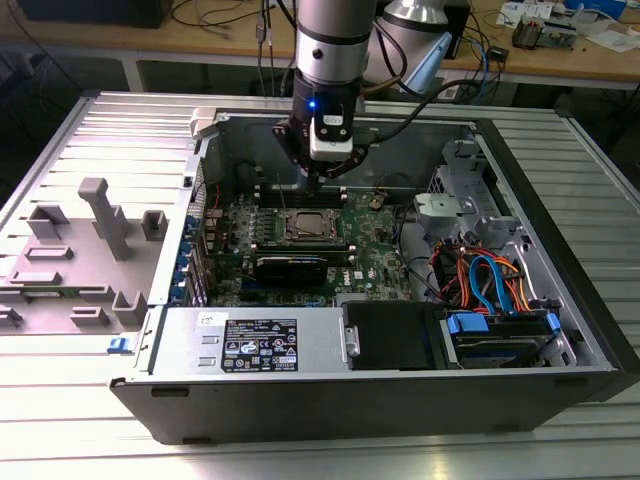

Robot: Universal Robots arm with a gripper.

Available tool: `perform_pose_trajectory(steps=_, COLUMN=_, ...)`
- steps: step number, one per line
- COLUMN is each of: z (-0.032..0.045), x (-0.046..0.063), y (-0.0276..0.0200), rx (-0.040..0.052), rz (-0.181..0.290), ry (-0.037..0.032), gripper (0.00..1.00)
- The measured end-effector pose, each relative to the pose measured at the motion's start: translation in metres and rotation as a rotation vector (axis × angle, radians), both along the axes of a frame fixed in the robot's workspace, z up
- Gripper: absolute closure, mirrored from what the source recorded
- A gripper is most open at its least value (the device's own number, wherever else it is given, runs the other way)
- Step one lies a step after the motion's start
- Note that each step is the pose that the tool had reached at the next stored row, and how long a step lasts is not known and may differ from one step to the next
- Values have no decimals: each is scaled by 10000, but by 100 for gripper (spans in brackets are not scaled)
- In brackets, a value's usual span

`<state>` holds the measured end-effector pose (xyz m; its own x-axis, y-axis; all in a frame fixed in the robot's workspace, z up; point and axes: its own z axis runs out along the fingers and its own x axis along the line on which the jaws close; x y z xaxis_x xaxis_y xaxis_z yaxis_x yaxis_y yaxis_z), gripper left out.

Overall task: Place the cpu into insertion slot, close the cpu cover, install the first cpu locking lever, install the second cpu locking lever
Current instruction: 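Install the first cpu locking lever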

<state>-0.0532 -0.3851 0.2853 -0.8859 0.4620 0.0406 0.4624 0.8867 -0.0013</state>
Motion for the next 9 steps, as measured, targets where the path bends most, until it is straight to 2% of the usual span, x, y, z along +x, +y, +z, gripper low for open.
perform_pose_trajectory(steps=3, z=-9, x=-4, y=0, rx=4, rz=335, ry=-9, gripper=89)
perform_pose_trajectory(steps=4, z=-16, x=-4, y=0, rx=3, rz=591, ry=-19, gripper=89)
perform_pose_trajectory(steps=5, z=-21, x=-5, y=-1, rx=-3, rz=816, ry=-116, gripper=89)
perform_pose_trajectory(steps=7, z=-26, x=-14, y=0, rx=-9, rz=853, ry=-351, gripper=89)
perform_pose_trajectory(steps=8, z=-31, x=-19, y=0, rx=-8, rz=921, ry=-406, gripper=89)
perform_pose_trajectory(steps=9, z=-32, x=-19, y=-1, rx=-7, rz=1058, ry=-407, gripper=89)
